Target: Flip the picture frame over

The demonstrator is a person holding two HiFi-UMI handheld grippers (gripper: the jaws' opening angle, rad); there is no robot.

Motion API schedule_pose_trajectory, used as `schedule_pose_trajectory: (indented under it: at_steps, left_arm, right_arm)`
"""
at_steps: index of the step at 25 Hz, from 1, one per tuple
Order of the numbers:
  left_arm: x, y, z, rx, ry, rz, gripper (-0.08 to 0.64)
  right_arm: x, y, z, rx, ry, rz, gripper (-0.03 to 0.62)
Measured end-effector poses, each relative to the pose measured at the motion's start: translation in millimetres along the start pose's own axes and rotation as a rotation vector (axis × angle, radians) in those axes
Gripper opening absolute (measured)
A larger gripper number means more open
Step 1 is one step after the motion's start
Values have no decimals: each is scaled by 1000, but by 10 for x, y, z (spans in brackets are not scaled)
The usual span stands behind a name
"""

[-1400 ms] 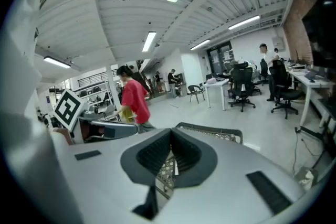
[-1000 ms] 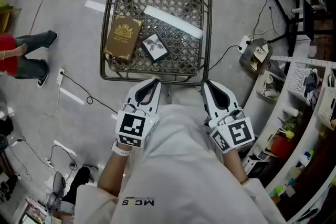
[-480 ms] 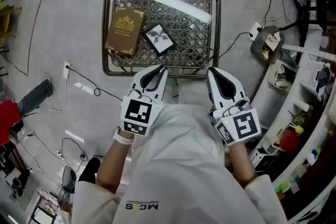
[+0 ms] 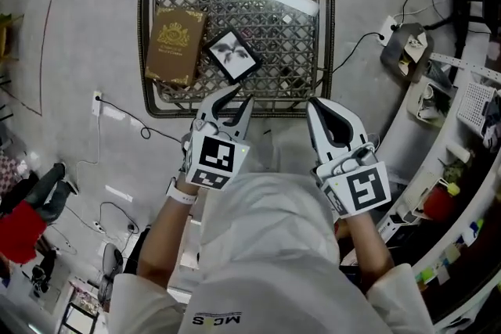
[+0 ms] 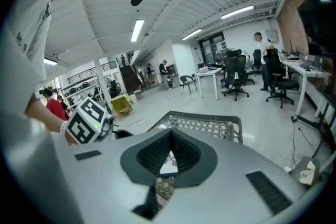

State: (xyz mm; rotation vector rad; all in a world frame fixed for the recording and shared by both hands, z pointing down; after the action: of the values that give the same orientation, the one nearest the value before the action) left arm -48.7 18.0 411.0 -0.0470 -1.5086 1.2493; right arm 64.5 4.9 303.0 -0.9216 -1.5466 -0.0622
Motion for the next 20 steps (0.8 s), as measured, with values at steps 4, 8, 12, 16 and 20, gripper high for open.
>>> schedule_pose_trajectory:
  at_steps: [4,8,12,16,20]
  left_arm:
    - [103,-270,110,-1,-45,47,109]
    - [222,-495,127,6,-116,95,130]
    - [368,-678,144,8,-175,151,135]
    - [568,-865,166,13,-224,222,144]
    - [732,-1038,227,11,-286,283,144]
  right_arm:
    - [79,-147,-81,-14,-2,10,17]
    - [188,-226,-171,-20,-7,22,17]
    - [267,-311,-264,-24,-22,26,17]
    - [334,-364,-339,-21,-45,27,17]
    - [416,-423,-369,-26,-64,29,17]
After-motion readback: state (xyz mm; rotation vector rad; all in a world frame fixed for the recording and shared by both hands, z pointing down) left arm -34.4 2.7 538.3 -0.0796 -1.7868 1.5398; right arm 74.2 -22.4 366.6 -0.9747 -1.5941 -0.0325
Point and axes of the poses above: the fingertips, and each gripper's own axes: y backward along the fingers, z to its left, x out of its underside, the point moved 1 cm from there along y, backward along the fingers, and after that the axes turned 1 degree about x, right-handed, at the moved point
